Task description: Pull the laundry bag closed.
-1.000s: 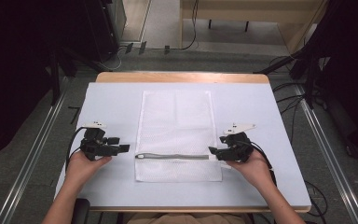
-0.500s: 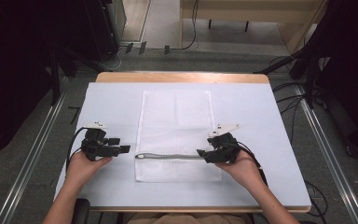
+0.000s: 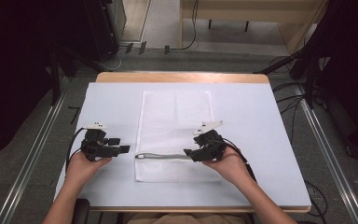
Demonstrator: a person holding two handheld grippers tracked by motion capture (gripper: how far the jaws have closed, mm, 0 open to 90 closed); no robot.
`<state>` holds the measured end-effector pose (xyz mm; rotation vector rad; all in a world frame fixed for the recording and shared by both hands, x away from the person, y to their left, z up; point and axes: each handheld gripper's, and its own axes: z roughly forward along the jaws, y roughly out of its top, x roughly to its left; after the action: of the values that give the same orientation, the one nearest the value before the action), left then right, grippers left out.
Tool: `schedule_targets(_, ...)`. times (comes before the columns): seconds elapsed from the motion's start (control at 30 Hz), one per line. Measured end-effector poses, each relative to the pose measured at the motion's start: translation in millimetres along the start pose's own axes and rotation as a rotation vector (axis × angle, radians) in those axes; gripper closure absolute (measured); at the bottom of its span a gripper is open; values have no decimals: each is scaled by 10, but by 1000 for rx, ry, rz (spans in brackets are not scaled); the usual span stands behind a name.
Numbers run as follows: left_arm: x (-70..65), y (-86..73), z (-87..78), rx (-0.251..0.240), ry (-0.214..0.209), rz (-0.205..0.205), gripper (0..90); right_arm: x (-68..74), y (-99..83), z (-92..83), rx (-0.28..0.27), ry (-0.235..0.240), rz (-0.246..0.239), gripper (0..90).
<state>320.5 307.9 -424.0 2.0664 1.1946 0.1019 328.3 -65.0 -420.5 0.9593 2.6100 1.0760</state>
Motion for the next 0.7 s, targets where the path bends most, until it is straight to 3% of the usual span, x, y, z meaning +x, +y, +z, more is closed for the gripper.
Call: schedule_targets(0.7, 33, 2, -23, -9, -5, -27, 378, 257, 310, 339, 10, 71, -41, 428)
